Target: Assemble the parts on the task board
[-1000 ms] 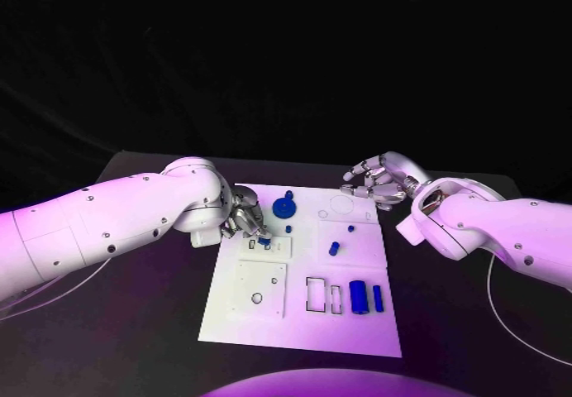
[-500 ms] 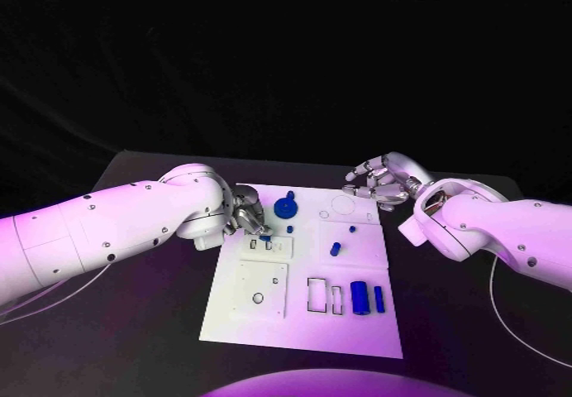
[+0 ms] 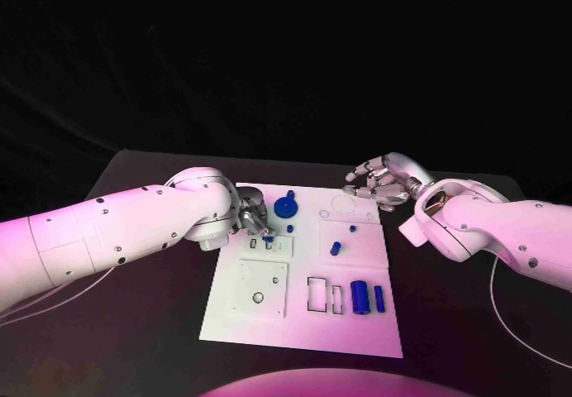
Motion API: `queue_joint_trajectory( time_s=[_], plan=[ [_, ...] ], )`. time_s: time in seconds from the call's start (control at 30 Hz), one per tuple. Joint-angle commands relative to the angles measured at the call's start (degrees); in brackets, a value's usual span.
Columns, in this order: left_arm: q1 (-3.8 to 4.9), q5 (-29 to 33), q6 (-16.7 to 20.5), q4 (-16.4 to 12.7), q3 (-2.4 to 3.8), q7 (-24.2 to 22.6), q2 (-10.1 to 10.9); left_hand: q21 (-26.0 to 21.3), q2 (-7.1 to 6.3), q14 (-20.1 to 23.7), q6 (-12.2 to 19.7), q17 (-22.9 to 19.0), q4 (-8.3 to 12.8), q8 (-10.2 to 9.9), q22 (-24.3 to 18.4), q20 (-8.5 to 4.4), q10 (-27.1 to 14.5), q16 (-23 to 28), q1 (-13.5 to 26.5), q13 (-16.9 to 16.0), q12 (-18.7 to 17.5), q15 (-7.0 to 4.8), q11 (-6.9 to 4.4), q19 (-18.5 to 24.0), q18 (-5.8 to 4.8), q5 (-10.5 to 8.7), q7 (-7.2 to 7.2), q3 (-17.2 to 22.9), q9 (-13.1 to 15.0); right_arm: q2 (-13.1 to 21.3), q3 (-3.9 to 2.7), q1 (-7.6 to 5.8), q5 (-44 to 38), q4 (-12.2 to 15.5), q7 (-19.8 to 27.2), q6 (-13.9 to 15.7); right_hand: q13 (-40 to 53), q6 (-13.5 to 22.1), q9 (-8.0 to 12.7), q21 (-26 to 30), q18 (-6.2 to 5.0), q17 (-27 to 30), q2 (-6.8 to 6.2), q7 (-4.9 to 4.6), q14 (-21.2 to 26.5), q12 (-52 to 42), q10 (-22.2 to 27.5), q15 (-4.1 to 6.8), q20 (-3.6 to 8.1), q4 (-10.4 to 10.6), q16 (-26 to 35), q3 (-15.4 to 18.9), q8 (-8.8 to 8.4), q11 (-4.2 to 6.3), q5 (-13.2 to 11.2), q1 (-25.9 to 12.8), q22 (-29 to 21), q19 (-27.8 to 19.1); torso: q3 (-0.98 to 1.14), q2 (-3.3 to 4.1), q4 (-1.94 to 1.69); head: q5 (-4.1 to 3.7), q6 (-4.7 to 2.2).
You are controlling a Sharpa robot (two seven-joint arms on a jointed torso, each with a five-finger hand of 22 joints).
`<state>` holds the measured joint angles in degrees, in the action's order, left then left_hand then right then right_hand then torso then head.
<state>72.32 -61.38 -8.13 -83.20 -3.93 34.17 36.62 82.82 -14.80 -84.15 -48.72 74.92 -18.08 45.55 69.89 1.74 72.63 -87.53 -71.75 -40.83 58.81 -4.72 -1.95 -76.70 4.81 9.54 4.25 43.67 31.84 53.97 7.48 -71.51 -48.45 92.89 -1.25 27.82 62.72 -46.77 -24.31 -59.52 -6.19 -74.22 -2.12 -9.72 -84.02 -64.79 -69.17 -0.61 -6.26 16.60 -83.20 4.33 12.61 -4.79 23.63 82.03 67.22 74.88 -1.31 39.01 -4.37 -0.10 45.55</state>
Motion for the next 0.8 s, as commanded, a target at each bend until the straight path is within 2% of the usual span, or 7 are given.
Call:
queue_joint_trajectory(
  time_s=[0.03, 0.6, 0.63, 0.8],
  plan=[
    [-0.05, -1.16, -2.21, 0.12, -0.04, 0.04, -0.29, 0.28, 0.15, -4.5, -2.58, 9.79, 8.65, 0.32, -0.07, -0.16, 0.15, -0.32, 0.36, 0.36, -0.34, -0.38, -0.18, -0.39, -0.62, 0.2, -2.29, 8.85, 10.85, -0.09, 0.0, 0.1, -0.28, 0.14, 0.13, -0.14, -0.08, 0.49, -0.07, 0.26, -0.56, -0.01, 0.06, 0.1, -1.91, 0.25, 0.34, 0.32, -0.01, 0.07, 0.21, -0.31, 0.35, 0.17, 0.25, 0.26, -0.09, -0.45, 0.05, 0.02, -0.05, -0.09, -0.01],
    [-0.23, -1.51, -4.08, 1.17, -0.29, 0.7, -1.14, 0.41, 0.3, -4.49, -3.22, 9.82, 8.8, 0.79, 0.29, -0.4, -0.09, -0.33, 1.39, 3.48, -2.21, -0.63, -0.49, -0.63, -0.69, 0.22, -2.67, 9.07, 11.61, -0.17, 0.0, 0.29, -0.11, 0.2, 0.0, 0.01, -0.15, 0.52, -0.08, 0.37, -0.57, 0.02, 0.01, 0.11, -1.9, 0.24, 0.36, 0.32, -0.01, 0.07, 0.24, -0.35, 0.45, 0.18, 0.27, 0.15, -0.14, -0.47, 0.02, 0.04, -0.03, -0.09, 0.38],
    [-0.26, -1.55, -3.99, 1.2, -0.29, 0.71, -1.17, 0.42, 0.25, -4.5, -3.5, 9.85, 8.83, 1.03, 0.31, -0.45, 1.21, -0.34, 1.64, -0.16, 0.13, -0.69, -0.57, -0.64, -0.69, 0.21, -2.78, 9.02, 11.84, -0.18, 0.0, 0.31, -0.08, 0.19, -0.04, 0.01, -0.15, 0.52, -0.08, 0.37, -0.57, 0.02, 0.01, 0.11, -1.9, 0.24, 0.36, 0.32, -0.01, 0.07, 0.24, -0.35, 0.45, 0.18, 0.27, 0.15, -0.14, -0.47, 0.02, 0.04, -0.03, -0.09, 0.38],
    [-0.46, -1.65, -4.06, 1.31, -0.31, 0.74, -1.39, 0.4, 0.28, -4.49, -3.72, 9.83, 8.83, 1.25, 0.27, -0.51, 1.15, -0.33, 1.93, 0.26, -0.1, -0.75, -0.64, -0.6, -0.68, 0.18, -2.89, 9.03, 12.07, -0.21, 0.0, 0.37, 0.17, 0.12, -0.27, 0.01, -0.18, 0.52, -0.1, 0.41, -0.57, -0.09, 0.08, 0.11, -1.93, 0.19, 0.33, 0.32, 0.0, 0.13, 0.21, -0.41, 0.56, 0.18, 0.37, -0.05, -0.14, -0.45, -0.01, 0.0, -0.07, -0.1, 0.54]
  ],
)
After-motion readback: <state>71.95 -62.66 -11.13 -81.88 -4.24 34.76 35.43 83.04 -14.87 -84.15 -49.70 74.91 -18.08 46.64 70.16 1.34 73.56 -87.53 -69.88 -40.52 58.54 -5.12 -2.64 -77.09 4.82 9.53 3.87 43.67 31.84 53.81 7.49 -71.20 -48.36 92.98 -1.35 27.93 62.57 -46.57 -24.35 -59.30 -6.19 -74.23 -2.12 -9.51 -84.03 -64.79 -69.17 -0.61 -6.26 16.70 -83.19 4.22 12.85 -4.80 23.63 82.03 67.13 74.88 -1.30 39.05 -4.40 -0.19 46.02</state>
